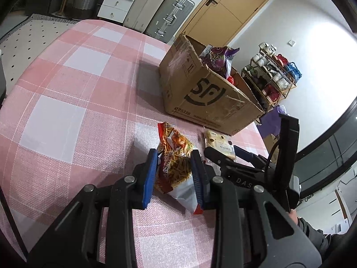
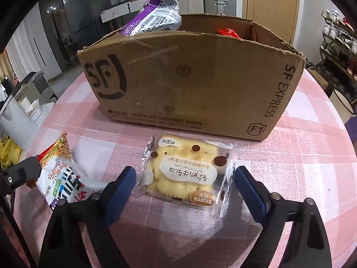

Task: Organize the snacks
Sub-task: 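Lower the right gripper onto the cream cake packet and close it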

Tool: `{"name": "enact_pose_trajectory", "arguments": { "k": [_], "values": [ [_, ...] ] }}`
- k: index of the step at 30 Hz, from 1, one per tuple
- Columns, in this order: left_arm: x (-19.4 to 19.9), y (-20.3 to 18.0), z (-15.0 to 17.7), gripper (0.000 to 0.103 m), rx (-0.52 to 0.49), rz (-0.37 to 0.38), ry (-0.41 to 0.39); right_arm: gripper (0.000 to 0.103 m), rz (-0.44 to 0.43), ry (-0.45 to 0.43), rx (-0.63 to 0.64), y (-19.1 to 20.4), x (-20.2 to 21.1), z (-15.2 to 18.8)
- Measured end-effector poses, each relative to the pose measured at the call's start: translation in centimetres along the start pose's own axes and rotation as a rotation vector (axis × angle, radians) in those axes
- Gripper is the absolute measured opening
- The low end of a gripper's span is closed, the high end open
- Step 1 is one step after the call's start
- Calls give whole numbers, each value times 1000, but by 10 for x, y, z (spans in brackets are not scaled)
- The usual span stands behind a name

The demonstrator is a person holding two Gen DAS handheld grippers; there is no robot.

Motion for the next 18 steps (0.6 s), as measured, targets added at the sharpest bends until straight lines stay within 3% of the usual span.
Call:
{"name": "enact_pose_trajectory", "arguments": {
  "k": [5, 10, 18],
  "values": [
    [0, -1, 1, 26, -2, -3, 4, 85, 30, -12, 31, 4, 3, 10],
    [-1, 0, 3, 27, 9, -12, 8, 70, 27, -21, 76, 11, 7, 10],
    [-13, 3, 10, 48, 26, -37, 64, 62, -40, -34, 52, -3, 19, 18]
  ]
}}
Point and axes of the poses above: each gripper's, at about its wrist camera, not at the fingertips, and x roughly against the way its jaws point, y to its left, z to its underside, the point moved 3 cm from there along -x, roughly the way its jaws point, and after that the axes turned 1 degree about z, right-handed, at the moved point
